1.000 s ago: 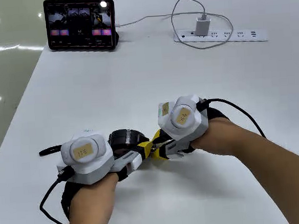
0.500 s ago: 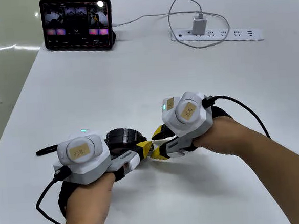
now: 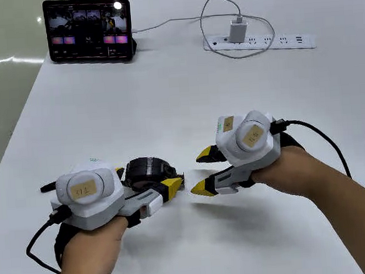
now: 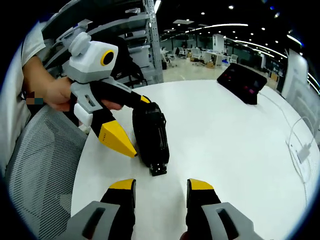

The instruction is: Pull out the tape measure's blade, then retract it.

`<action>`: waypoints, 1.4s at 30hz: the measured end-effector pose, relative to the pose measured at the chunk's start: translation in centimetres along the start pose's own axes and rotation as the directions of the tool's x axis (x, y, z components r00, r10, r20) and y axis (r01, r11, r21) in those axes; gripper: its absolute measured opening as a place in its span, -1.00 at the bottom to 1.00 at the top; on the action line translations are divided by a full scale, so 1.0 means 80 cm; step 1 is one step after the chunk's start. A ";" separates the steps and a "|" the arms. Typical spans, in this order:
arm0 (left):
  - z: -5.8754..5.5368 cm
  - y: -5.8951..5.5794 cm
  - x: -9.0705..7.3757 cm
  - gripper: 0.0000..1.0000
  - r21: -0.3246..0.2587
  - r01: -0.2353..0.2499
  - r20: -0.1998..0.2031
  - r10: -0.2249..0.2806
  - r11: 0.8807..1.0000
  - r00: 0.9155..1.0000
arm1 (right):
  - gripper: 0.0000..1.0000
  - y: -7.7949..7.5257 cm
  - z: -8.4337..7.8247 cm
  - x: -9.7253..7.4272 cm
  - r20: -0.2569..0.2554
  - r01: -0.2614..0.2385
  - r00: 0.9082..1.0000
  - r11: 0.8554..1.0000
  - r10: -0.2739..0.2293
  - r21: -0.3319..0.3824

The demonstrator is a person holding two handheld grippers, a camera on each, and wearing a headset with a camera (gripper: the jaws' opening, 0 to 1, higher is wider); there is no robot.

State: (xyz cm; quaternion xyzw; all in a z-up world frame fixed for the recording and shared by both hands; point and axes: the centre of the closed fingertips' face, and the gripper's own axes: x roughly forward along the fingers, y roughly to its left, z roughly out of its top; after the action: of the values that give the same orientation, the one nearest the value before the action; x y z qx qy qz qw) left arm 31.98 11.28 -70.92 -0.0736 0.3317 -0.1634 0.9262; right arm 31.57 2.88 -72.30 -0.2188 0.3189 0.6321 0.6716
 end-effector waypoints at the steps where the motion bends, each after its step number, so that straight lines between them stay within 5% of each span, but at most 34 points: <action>1: 0.000 0.000 -0.003 0.49 0.013 0.004 -0.001 -0.004 1.000 1.000 | -0.22 0.000 -0.001 -0.003 0.002 0.006 1.000 1.000 -0.006 0.004; 14: -0.010 0.005 -0.027 0.67 0.170 0.053 -0.047 -0.045 0.984 0.998 | 0.04 0.001 -0.020 -0.032 0.019 0.072 0.997 0.995 -0.074 0.073; 23: -0.015 0.009 -0.035 0.78 0.217 0.072 -0.074 -0.057 0.974 0.996 | 0.09 0.003 -0.031 -0.060 0.049 0.107 0.992 0.986 -0.114 0.131; 42: -0.014 -0.011 -0.053 0.87 0.273 0.180 -0.071 -0.167 0.945 0.983 | 0.30 0.018 -0.053 -0.105 0.083 0.173 0.978 0.968 -0.191 0.179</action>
State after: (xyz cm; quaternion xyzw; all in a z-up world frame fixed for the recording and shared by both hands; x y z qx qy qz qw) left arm 27.98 11.92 -69.11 0.0323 0.3191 -0.2909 0.9014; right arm 29.53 -5.88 -69.21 -0.1569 0.3166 0.5481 0.7581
